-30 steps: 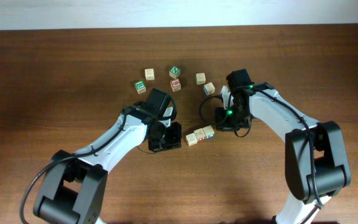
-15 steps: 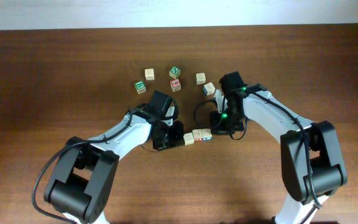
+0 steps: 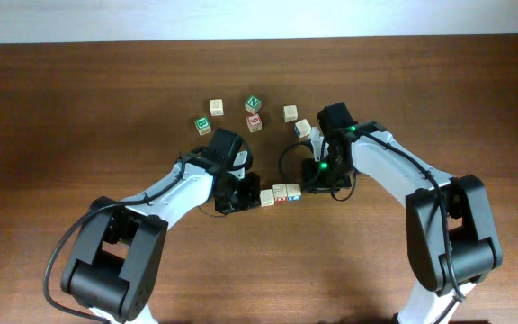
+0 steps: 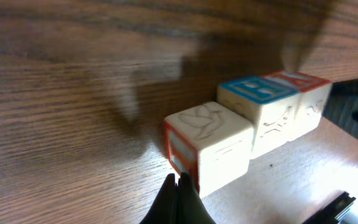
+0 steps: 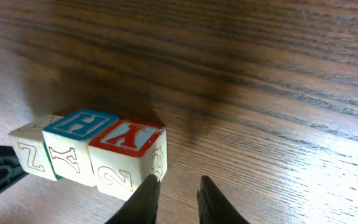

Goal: Rotate 3 blocks

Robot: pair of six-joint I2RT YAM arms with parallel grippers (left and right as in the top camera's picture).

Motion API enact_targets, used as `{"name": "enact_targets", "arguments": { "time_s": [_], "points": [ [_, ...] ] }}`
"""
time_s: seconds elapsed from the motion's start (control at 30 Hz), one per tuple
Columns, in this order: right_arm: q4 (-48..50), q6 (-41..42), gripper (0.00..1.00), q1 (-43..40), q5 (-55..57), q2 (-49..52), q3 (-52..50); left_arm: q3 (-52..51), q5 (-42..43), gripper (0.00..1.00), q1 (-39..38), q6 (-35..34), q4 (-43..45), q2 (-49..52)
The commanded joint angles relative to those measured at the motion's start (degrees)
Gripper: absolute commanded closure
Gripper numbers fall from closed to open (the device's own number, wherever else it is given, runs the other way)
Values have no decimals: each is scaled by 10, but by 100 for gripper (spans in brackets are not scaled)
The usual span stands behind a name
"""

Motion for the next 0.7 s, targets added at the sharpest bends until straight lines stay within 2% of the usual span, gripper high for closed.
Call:
{"name": "enact_targets", "arguments": {
  "time_s": [0.0,0.07,0.2,0.3,0.37,0.47,0.53,0.67],
  "points": [
    [-26,-14,75,-7,6,7,26,55,-23,100,15,63,-34,3],
    [-55,-24,73,-7,17,7,63,89,-43,100,29,89,-70,3],
    [-73,-21,71,-4,15,7,102,113,-47,100,48,116,-86,3],
    [-45,49,81,13,15,7,111,157,-90,100,99,116,-128,3],
    [2,112,82,42,36,8,111,203,-136,100,148,116,-162,3],
    [28,203,82,89,134,8,111,229,-173,98,204,116,-173,3],
    [26,220,81,104,163,18,111,229,-200,96,215,116,-188,3],
    [23,219,81,103,143,69,111,229,-210,93,214,116,-194,3]
  ]
}}
